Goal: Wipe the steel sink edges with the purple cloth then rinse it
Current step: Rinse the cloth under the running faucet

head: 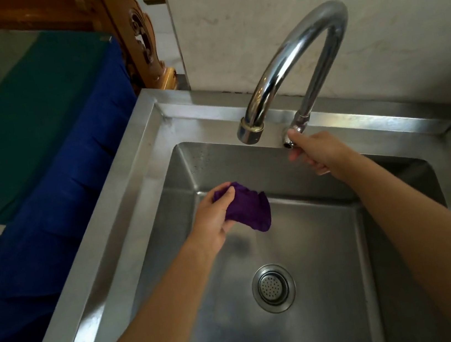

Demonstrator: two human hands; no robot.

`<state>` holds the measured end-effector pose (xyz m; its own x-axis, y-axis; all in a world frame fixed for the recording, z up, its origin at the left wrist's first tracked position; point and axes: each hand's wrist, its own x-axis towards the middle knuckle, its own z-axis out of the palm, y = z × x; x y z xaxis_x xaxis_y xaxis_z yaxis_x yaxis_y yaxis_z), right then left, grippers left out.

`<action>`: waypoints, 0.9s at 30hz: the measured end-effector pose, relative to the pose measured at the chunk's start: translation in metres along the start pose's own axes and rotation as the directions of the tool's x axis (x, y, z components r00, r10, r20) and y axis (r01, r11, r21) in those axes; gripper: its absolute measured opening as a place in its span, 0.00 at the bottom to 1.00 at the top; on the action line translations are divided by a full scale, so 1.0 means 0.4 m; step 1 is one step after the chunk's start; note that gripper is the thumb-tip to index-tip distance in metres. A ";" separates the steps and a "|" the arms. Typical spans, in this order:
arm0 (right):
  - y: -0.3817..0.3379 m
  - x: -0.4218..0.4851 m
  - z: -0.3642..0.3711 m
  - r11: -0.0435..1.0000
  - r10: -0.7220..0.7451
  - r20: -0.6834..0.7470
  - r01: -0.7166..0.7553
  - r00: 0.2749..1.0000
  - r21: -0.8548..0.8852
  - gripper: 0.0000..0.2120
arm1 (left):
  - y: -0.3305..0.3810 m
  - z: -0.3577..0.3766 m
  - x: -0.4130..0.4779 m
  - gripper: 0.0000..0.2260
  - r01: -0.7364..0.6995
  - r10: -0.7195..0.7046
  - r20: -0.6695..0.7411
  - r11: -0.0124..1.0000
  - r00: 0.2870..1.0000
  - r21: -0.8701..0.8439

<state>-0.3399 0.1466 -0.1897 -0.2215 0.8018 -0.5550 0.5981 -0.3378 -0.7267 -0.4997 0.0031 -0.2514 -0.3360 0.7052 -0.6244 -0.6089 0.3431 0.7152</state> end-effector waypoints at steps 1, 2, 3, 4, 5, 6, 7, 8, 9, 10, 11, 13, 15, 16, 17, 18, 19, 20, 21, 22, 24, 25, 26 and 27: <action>-0.003 0.002 -0.001 1.000 0.017 0.012 -0.017 1.000 -0.014 0.25 | 0.005 0.001 -0.001 0.06 -0.016 0.016 0.003 1.000 1.000 0.000; -0.005 0.002 -0.001 0.999 0.028 0.018 -0.027 0.999 -0.030 0.24 | 0.011 0.000 -0.001 0.06 -0.028 0.028 0.004 1.000 1.000 -0.005; -0.005 0.003 -0.001 0.999 0.030 0.022 -0.029 0.999 -0.043 0.24 | 0.015 0.000 -0.001 0.06 -0.036 0.036 0.007 0.999 0.999 -0.013; -0.006 0.000 -0.001 0.999 0.027 0.024 -0.026 0.999 -0.048 0.24 | 0.020 0.000 -0.001 0.06 -0.043 0.044 0.012 0.999 0.999 -0.019; -0.007 -0.002 0.000 0.999 0.023 0.023 -0.022 0.999 -0.048 0.23 | 0.024 0.000 -0.002 0.06 -0.050 0.051 0.021 0.998 0.998 -0.026; -0.010 -0.005 0.001 0.998 0.019 0.017 -0.018 1.000 -0.053 0.23 | 0.028 0.001 -0.003 0.07 -0.057 0.058 0.030 0.998 0.998 -0.033; -0.014 -0.007 0.001 0.998 0.016 0.006 -0.016 1.000 -0.068 0.22 | 0.031 0.002 -0.004 0.07 -0.063 0.064 0.037 0.997 0.997 -0.040; -0.021 -0.011 0.002 0.996 0.018 -0.008 -0.019 1.000 -0.086 0.22 | 0.033 0.003 -0.004 0.07 -0.070 0.072 0.039 0.997 0.997 -0.044; -0.027 -0.014 0.004 0.994 0.023 -0.022 -0.025 0.999 -0.103 0.21 | 0.035 0.004 -0.005 0.08 -0.077 0.079 0.041 0.996 0.996 -0.044; -0.033 -0.016 0.005 0.992 0.029 -0.035 -0.033 0.999 -0.119 0.21 | 0.038 0.005 -0.006 0.08 -0.083 0.085 0.042 0.996 0.995 -0.044; -0.037 -0.016 0.007 0.990 0.033 -0.048 -0.039 0.998 -0.135 0.20 | 0.039 0.006 -0.008 0.07 -0.087 0.089 0.042 0.995 0.995 -0.044; -0.041 -0.016 0.008 0.985 0.034 -0.071 -0.046 0.997 -0.169 0.19 | 0.041 0.007 -0.011 0.07 -0.090 0.092 0.043 0.995 0.995 -0.046; -0.043 -0.014 0.009 0.980 0.030 -0.085 -0.046 0.996 -0.192 0.18 | 0.040 0.007 -0.014 0.07 -0.091 0.093 0.043 0.995 0.995 -0.048; -0.044 -0.013 0.009 0.979 0.028 -0.089 -0.046 0.996 -0.201 0.17 | 0.039 0.007 -0.015 0.08 -0.091 0.093 0.043 0.995 0.995 -0.048; -0.045 -0.011 0.010 0.977 0.027 -0.091 -0.046 0.995 -0.209 0.17 | 0.038 0.007 -0.016 0.08 -0.090 0.092 0.043 0.995 0.995 -0.048; -0.045 -0.010 0.011 0.975 0.026 -0.095 -0.047 0.995 -0.215 0.17 | 0.037 0.007 -0.016 0.08 -0.090 0.092 0.040 0.995 0.995 -0.049; -0.045 -0.007 0.011 0.974 0.028 -0.099 -0.050 0.995 -0.221 0.16 | 0.035 0.007 -0.015 0.08 -0.090 0.092 0.037 0.995 0.995 -0.052; -0.045 -0.005 0.012 0.973 0.031 -0.103 -0.054 0.994 -0.226 0.16 | 0.034 0.007 -0.014 0.09 -0.092 0.094 0.035 0.994 0.995 -0.054; -0.045 -0.002 0.012 0.971 0.034 -0.106 -0.058 0.994 -0.232 0.16 | 0.032 0.008 -0.012 0.09 -0.095 0.097 0.037 0.994 0.995 -0.055; -0.047 0.000 0.013 0.969 0.036 -0.108 -0.061 0.994 -0.238 0.16 | 0.032 0.009 -0.010 0.09 -0.098 0.101 0.040 0.994 0.994 -0.056; -0.050 0.001 0.013 0.968 0.044 -0.110 -0.069 0.993 -0.240 0.16 | 0.030 0.011 -0.009 0.09 -0.102 0.104 0.044 0.993 0.994 -0.058; -0.052 0.003 0.012 0.969 0.046 -0.110 -0.072 0.993 -0.238 0.16 | 0.030 0.013 -0.008 0.09 -0.102 0.105 0.045 0.993 0.993 -0.058; -0.053 0.003 0.012 0.969 0.048 -0.110 -0.073 0.993 -0.237 0.16 | 0.029 0.014 -0.007 0.09 -0.100 0.103 0.046 0.993 0.994 -0.056; -0.052 0.004 0.012 0.969 0.050 -0.108 -0.074 0.993 -0.236 0.16 | 0.028 0.014 -0.007 0.10 -0.097 0.100 0.046 0.994 0.994 -0.055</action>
<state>-0.3565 0.1527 -0.1774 -0.1068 0.8326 -0.5435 0.7777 -0.2707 -0.5674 -0.5014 0.0085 -0.2400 -0.3618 0.7637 -0.5347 -0.6118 0.2383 0.7542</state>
